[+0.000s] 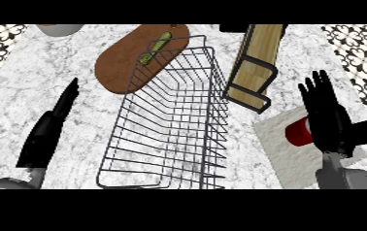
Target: Pick the lemon from the placemat and place it in the tiered shelf
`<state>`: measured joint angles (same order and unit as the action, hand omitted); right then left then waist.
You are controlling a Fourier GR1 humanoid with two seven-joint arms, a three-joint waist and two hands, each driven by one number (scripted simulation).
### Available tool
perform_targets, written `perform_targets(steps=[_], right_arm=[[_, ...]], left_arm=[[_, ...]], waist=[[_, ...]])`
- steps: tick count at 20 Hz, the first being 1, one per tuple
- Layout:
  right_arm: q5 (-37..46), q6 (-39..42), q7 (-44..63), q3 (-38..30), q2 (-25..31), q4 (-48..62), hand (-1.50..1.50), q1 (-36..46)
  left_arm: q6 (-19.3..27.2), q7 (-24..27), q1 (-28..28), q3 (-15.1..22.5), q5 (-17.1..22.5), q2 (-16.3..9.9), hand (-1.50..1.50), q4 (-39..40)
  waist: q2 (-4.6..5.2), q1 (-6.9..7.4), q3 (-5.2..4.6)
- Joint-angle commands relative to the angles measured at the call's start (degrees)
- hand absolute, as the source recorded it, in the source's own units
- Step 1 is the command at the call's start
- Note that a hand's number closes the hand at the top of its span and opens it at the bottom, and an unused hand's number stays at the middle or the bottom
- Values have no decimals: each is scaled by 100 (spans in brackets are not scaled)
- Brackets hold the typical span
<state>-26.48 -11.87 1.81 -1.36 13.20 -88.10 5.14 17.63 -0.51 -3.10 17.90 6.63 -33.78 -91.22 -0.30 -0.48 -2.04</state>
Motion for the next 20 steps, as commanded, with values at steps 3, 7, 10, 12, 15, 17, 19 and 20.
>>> perform_targets(steps=[3,7,10,12,15,17,19,20], right_arm=[[-63,1734,-116,131,1083,76,150,335],[1132,1607,-522,-353,2288,584,150,433],[-849,3798,-946,-776,2050,1831,-150,683],[-1050,4648,-1271,-971,2362,2097,-150,667],[-1046,5785,-1504,-1111,3035,2381,-150,805],[-651,6318,-1706,-1010,3406,2310,-150,741],[-203,6521,-1607,-997,4073,2056,-150,877],[311,6618,-1849,-860,4128,1893,-150,762]], left_arm=[[290,1,-104,-244,303,529,0,-140],[470,-85,-141,-524,745,895,0,-163],[519,-208,-204,-629,838,1022,0,-158],[665,-391,-320,-592,729,1072,0,-246],[483,-252,-162,-702,836,1023,0,-158],[580,-400,-237,-666,726,992,0,-353],[448,-360,-203,-794,868,928,0,-289],[562,-415,-215,-730,785,1000,0,-233]], waist=[[39,144,210],[101,164,192],[93,178,227],[74,120,227],[65,124,219],[51,103,219],[43,106,211],[51,83,218]])
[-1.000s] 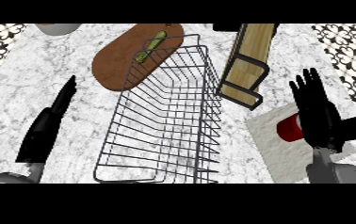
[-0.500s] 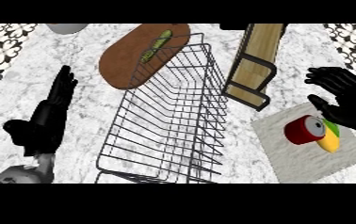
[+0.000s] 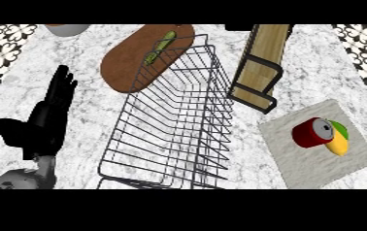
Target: Pick the lemon from the placemat and place it in the tiered shelf
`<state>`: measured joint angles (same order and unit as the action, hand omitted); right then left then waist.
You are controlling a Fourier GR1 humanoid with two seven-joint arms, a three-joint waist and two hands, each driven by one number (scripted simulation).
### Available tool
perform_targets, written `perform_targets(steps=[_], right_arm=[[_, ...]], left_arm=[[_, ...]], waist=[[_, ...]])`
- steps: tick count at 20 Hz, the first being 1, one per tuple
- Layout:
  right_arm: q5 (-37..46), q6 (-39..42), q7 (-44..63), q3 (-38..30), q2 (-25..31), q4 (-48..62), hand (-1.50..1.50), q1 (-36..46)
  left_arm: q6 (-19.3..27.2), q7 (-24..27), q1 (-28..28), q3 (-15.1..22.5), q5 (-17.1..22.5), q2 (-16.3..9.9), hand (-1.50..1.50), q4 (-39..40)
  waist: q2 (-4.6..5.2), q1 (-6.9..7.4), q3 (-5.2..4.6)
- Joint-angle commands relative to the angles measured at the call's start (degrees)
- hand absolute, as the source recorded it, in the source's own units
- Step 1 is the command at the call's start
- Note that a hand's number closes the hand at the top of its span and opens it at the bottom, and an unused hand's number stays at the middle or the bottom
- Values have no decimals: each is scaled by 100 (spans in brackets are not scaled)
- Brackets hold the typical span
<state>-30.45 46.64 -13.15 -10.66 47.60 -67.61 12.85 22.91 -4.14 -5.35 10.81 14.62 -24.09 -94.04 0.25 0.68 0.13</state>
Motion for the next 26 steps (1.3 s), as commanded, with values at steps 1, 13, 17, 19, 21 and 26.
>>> perform_targets(steps=[1,13,17,19,21,26], right_arm=[[905,768,-364,148,757,-428,-150,-29],[4236,-960,-185,914,1314,-2785,-150,-481],[4923,-1376,204,1327,621,-2651,-150,-571],[5283,-1474,157,1306,681,-2673,-150,-756],[5774,-1898,414,1548,471,-3113,-150,-941],[6763,-2106,711,1820,540,-2820,-150,-852]], left_arm=[[-175,153,130,-123,104,-22,0,186],[-4,-150,-202,-198,-21,91,0,157],[-89,-319,-81,-230,-90,117,0,-123],[-149,-193,68,-241,-145,151,0,-138],[-160,-134,229,-244,-146,183,0,-183],[-120,86,8,-173,-358,451,0,233]], waist=[[-15,-52,-11],[-38,-158,-11],[-25,-43,-11],[-29,-57,-11],[-34,-56,-12],[-14,-67,-16]])
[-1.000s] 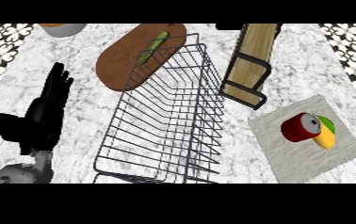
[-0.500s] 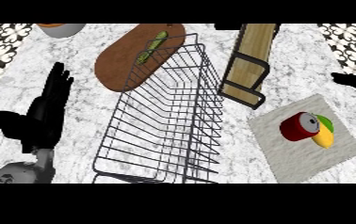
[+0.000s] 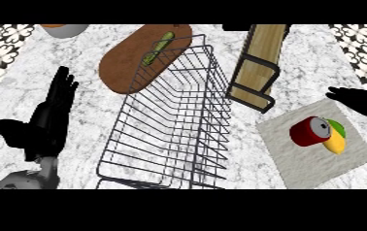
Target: Pick the lemon from the placemat and place it in the tiered shelf
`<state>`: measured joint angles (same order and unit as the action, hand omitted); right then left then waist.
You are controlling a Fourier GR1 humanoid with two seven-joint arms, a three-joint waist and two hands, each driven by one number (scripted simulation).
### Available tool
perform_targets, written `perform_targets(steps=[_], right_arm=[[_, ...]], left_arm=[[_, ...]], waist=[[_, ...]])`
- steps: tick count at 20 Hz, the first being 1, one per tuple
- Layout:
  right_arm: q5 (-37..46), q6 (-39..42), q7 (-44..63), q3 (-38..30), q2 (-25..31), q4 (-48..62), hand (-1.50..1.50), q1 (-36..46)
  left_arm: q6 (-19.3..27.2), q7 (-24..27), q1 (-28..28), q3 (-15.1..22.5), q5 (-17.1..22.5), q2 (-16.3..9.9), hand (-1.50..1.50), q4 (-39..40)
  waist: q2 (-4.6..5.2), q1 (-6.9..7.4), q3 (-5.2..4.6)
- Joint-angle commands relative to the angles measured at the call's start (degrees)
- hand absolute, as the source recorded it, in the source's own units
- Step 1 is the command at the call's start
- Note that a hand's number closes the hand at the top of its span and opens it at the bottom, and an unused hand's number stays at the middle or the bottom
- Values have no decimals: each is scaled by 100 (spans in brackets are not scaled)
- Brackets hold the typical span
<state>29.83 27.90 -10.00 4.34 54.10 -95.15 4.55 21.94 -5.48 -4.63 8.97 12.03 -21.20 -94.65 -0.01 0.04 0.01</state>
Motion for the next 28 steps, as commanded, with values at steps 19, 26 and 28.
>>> perform_targets(steps=[19,26,28], right_arm=[[2331,-1041,-1234,-89,-1253,2242,-150,213],[2606,-1258,-1681,-270,-1617,3140,-150,832],[2749,-1141,-1684,-303,-1612,3318,-150,1132]], left_arm=[[-556,-322,-3,-605,-542,507,0,-221],[-854,-275,90,-718,-679,598,0,-232],[-895,-97,4,-725,-769,713,0,73]], waist=[[1,12,0],[4,27,0],[6,29,0]])
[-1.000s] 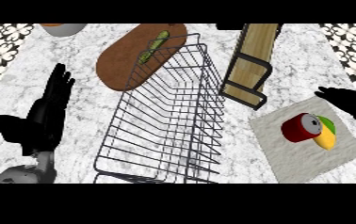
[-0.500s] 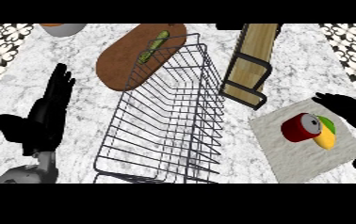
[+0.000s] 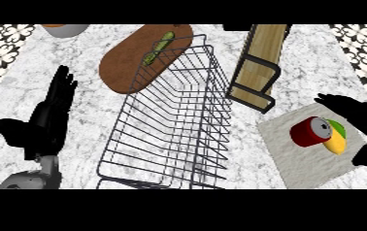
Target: Pick the lemon from the placemat and place it in the tiered shelf
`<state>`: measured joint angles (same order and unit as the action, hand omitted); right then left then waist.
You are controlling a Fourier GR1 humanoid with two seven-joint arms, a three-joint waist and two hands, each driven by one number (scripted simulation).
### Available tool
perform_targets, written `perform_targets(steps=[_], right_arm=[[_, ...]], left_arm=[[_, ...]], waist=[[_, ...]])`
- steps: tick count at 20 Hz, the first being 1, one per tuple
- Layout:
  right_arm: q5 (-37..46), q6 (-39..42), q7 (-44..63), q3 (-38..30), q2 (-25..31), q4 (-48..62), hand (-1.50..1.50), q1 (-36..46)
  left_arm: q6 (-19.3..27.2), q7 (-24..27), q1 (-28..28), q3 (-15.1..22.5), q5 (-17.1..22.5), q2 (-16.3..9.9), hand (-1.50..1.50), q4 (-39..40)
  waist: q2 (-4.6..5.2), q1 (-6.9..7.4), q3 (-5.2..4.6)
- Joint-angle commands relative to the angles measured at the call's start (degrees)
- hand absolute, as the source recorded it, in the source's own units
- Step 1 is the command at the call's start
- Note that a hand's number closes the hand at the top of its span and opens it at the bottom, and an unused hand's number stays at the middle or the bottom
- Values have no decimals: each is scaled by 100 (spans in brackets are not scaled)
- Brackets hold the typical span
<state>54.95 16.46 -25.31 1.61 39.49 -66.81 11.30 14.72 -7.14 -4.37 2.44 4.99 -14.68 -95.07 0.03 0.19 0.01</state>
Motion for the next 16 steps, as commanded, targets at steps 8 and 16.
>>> perform_targets(steps=[8,16], right_arm=[[550,-442,-342,-124,-578,1012,-150,339],[1117,-938,-453,169,-712,853,150,96]], left_arm=[[-523,60,-66,-545,24,12,0,289],[-699,191,135,-607,7,98,0,44]], waist=[[1,-1,-1],[-6,-11,-3]])
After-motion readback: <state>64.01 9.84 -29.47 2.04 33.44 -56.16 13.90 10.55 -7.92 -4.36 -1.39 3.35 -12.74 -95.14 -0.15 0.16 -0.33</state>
